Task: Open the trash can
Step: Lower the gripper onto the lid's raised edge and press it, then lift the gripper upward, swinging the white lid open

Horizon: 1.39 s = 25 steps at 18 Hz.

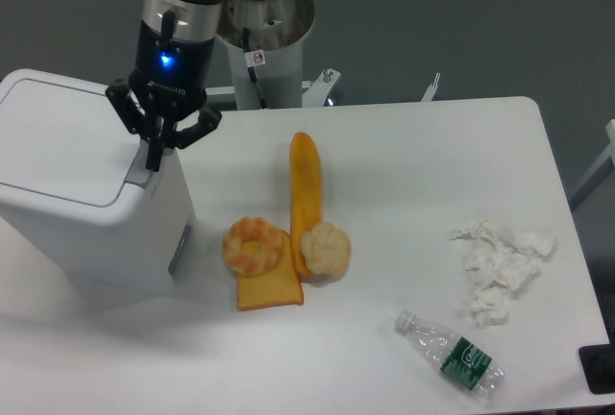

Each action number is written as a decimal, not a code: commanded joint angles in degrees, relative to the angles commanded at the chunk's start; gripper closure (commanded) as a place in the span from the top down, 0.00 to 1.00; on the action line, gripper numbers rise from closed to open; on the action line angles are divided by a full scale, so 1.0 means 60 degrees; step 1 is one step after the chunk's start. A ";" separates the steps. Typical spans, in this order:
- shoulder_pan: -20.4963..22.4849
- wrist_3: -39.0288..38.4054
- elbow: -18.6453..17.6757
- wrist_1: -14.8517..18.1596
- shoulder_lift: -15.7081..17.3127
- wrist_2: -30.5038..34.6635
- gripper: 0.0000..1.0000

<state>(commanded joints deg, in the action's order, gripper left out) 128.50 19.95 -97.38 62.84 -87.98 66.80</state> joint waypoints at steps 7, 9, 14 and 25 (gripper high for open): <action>-0.0015 0.0000 -0.0015 0.0000 -0.0102 0.0015 0.16; -0.0015 0.0000 0.0000 0.0000 -0.0117 0.0000 0.18; 0.0043 0.0015 0.0116 0.0000 -0.0029 -0.0044 0.66; 0.2326 0.1167 0.0571 -0.0088 -0.0175 0.0117 1.00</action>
<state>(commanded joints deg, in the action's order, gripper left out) 142.45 26.95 -93.96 62.32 -89.03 67.50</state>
